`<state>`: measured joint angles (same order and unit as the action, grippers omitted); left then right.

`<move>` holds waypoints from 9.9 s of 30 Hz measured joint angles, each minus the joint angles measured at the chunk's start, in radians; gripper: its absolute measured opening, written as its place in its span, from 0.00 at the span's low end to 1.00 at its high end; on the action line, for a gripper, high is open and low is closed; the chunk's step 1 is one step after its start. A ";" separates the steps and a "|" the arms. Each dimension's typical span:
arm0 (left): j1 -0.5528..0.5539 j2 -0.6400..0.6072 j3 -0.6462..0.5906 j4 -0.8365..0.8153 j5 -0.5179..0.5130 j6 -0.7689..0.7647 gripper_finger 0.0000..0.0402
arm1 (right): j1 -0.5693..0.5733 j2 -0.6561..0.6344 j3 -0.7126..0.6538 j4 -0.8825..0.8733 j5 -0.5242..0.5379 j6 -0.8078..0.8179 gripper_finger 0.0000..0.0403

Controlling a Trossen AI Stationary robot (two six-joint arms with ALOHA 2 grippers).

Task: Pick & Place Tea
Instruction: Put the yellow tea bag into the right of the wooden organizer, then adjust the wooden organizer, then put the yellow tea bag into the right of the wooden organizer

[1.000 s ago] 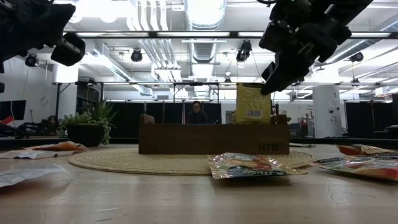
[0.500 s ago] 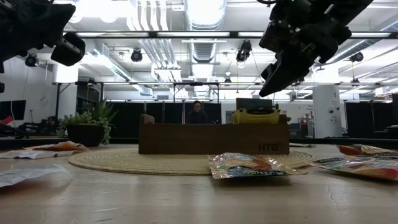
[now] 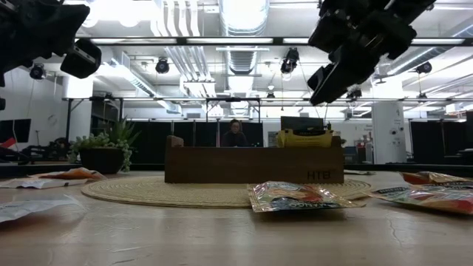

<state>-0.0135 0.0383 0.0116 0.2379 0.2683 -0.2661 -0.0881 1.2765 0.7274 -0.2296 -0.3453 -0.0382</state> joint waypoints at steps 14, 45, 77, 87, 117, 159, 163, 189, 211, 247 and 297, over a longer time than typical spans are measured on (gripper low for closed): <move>0.000 0.000 0.000 0.000 0.000 0.000 0.00 | 0.108 0.146 -0.014 -0.007 -0.112 -0.092 0.17; 0.000 0.000 0.000 0.000 0.000 0.000 0.00 | 0.110 0.291 0.256 -0.331 0.395 -0.068 0.02; 0.000 0.000 0.000 0.000 0.000 0.000 0.00 | 0.112 0.246 0.223 -0.249 0.490 -0.092 0.02; 0.000 0.000 0.000 0.000 0.000 0.000 0.00 | 0.078 0.254 0.212 -0.233 0.668 -0.096 0.02; 0.000 0.000 0.000 0.000 0.000 0.000 0.00 | 0.088 0.245 0.199 -0.262 0.367 -0.018 0.02; 0.000 0.000 0.000 0.000 0.000 0.000 0.00 | 0.088 0.312 0.231 -0.291 0.398 -0.002 0.02; 0.000 0.000 0.000 0.000 0.000 0.000 0.00 | 0.087 0.312 0.227 -0.294 0.389 0.004 0.02; 0.000 0.000 0.000 0.000 0.000 0.000 0.00 | 0.097 0.312 0.223 -0.309 0.161 0.017 0.02; 0.000 0.000 0.000 0.000 0.000 0.000 0.00 | 0.096 0.347 0.239 -0.315 0.235 0.014 0.02; 0.000 0.000 0.000 0.000 0.000 0.000 0.00 | 0.099 -0.176 0.016 -0.335 0.743 0.138 0.02; 0.000 0.000 0.000 0.000 0.000 0.000 0.00 | -0.070 -0.260 -0.099 -0.359 0.687 0.091 0.65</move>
<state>-0.0135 0.0380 0.0119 0.2379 0.2684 -0.2658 -0.1577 1.0168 0.6281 -0.5882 0.3415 0.0529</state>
